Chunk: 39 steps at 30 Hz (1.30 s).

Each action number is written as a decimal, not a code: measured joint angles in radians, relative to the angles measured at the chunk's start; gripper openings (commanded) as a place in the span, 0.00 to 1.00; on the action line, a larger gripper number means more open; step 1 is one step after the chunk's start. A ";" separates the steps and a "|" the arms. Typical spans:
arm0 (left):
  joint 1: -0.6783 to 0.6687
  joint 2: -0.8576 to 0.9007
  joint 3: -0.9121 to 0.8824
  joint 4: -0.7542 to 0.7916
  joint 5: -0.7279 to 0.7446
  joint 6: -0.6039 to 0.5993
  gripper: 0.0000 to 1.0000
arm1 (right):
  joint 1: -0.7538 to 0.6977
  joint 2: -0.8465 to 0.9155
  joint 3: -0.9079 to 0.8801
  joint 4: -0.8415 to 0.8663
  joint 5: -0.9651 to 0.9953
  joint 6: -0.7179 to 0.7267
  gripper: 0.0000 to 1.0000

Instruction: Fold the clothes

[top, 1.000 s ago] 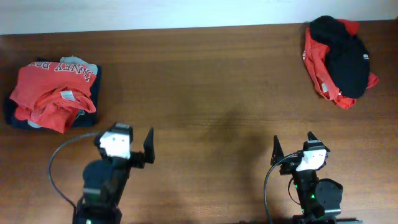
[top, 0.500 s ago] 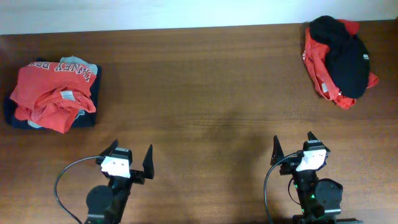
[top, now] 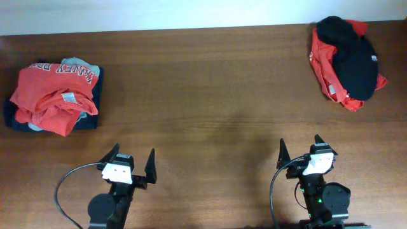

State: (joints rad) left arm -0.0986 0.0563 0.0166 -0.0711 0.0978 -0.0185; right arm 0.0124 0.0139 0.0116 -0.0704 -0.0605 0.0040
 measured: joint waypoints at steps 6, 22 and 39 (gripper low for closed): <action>0.000 -0.042 0.000 0.003 0.000 0.000 0.99 | 0.000 0.000 0.000 0.000 0.000 0.000 0.99; 0.000 -0.042 0.000 0.002 0.000 0.000 0.99 | 0.000 0.000 0.000 0.000 0.000 0.000 0.99; 0.000 -0.042 0.000 0.002 0.000 0.000 0.99 | 0.000 0.000 0.000 0.000 0.000 0.000 0.99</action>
State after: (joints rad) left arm -0.0986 0.0147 0.0166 -0.0696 0.0978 -0.0185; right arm 0.0124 0.0139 0.0116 -0.0704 -0.0601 0.0036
